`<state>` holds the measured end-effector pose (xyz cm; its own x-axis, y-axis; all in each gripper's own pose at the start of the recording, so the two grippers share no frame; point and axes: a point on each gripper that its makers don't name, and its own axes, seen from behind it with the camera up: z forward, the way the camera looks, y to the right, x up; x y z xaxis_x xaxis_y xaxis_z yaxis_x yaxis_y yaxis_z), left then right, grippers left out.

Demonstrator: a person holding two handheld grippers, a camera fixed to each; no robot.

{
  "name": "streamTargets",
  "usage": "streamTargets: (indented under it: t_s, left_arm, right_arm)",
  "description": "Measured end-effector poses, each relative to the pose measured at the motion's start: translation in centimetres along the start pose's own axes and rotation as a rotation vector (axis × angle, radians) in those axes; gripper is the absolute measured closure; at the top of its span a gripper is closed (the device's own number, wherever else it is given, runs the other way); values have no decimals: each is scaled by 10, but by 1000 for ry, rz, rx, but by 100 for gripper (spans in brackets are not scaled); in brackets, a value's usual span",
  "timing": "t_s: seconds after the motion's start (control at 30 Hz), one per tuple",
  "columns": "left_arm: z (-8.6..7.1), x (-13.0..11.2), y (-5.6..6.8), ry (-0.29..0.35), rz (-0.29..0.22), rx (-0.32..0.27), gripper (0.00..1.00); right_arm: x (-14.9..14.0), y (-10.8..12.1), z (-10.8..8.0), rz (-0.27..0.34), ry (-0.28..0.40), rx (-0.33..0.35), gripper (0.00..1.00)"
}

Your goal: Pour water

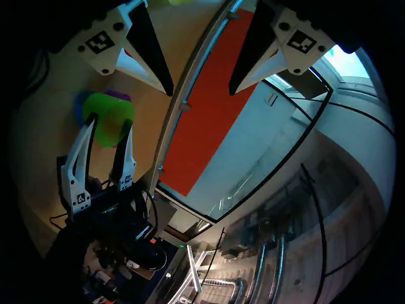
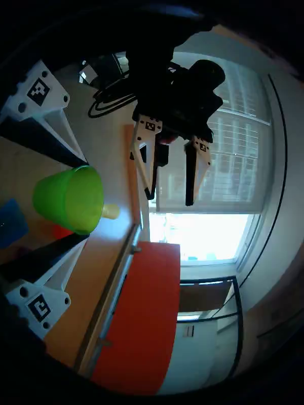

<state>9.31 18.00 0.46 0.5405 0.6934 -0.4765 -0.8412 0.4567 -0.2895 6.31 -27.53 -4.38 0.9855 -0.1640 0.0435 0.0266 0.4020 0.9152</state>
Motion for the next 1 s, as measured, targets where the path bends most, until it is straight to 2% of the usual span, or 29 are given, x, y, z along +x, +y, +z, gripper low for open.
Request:
streamTargets:
  t_s: [0.37, 0.47, 0.57, 0.67, 0.77, 1.0]
  left_arm:
    - [-7, -1, -9, -5, -27, 23, 20]
    - [-10, -3, -16, -9, -56, 35, 20]
    - [-14, -6, -25, -17, -108, 52, 20]
    - [-16, -9, -33, -29, -198, 65, 20]
    - [-16, -12, -40, -39, -324, 73, 19]
    - [-16, -33, -51, -77, -669, 84, 19]
  right_arm:
    - [3, -1, -3, -1, 7, -5, 5]
    - [3, -2, -3, -2, 10, -6, 5]
    - [4, -3, -4, -2, 11, -7, 5]
    - [4, -3, -4, -2, 13, -9, 5]
    - [4, -3, -5, -1, 14, -9, 5]
    - [4, -2, -6, -1, 15, -13, 5]
